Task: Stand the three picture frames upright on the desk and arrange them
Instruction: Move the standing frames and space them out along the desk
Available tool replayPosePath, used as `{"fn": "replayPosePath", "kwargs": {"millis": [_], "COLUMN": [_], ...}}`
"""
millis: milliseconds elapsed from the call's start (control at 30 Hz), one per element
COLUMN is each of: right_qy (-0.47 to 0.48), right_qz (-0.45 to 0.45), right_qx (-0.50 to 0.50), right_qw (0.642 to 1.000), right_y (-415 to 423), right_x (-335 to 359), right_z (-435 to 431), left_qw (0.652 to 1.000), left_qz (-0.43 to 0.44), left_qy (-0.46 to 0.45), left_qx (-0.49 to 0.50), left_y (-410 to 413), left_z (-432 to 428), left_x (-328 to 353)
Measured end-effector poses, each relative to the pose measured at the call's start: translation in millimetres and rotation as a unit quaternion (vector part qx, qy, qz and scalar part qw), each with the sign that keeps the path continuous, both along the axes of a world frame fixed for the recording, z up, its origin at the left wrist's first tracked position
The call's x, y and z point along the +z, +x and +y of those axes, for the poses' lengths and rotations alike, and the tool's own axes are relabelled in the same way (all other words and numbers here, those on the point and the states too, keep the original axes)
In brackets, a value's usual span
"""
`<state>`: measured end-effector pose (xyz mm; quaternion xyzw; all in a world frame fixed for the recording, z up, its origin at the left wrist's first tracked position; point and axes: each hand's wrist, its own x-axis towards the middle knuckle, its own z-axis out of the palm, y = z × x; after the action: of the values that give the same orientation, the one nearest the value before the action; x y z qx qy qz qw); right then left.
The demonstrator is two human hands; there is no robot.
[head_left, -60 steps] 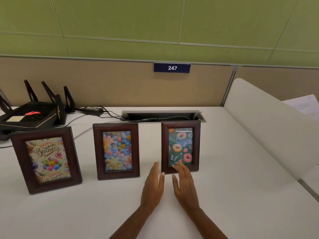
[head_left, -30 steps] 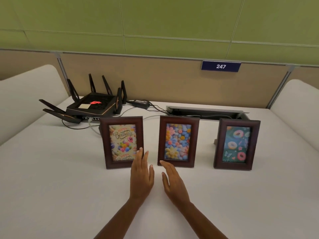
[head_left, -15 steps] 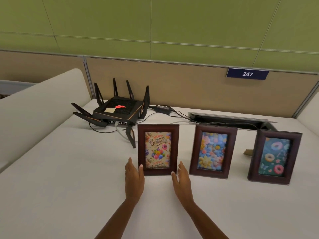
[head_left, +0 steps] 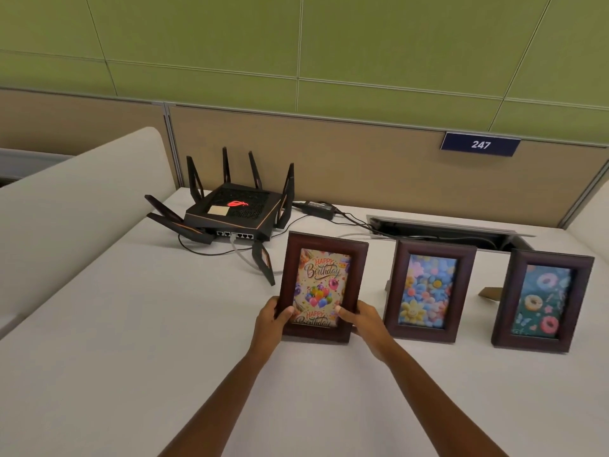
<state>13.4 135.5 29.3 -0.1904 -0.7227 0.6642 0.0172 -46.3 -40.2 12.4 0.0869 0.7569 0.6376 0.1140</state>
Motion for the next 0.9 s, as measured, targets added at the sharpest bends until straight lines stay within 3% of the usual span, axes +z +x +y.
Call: {"fn": "replayPosePath", "kwargs": {"millis": [367,633,900], "right_qy": [-0.036,0.009,-0.025], "right_qz": [0.085,0.136,0.123], "right_qx": [0.008,0.010,0.059], "right_qw": [0.996,0.991,0.990], "right_y": [-43,-77,-125], "right_x": [32,76,80], "right_z": [-52,-82,-122], "left_qw": [0.997,0.989,0.990], "left_qz": [0.002,0.002,0.031], "left_qy": [0.073,0.148,0.129], "left_qx": [-0.003,0.006,0.039], "left_y": [-36,-65,-105], "left_z": [-54,-77,-122], "left_x": [21,45,57]}}
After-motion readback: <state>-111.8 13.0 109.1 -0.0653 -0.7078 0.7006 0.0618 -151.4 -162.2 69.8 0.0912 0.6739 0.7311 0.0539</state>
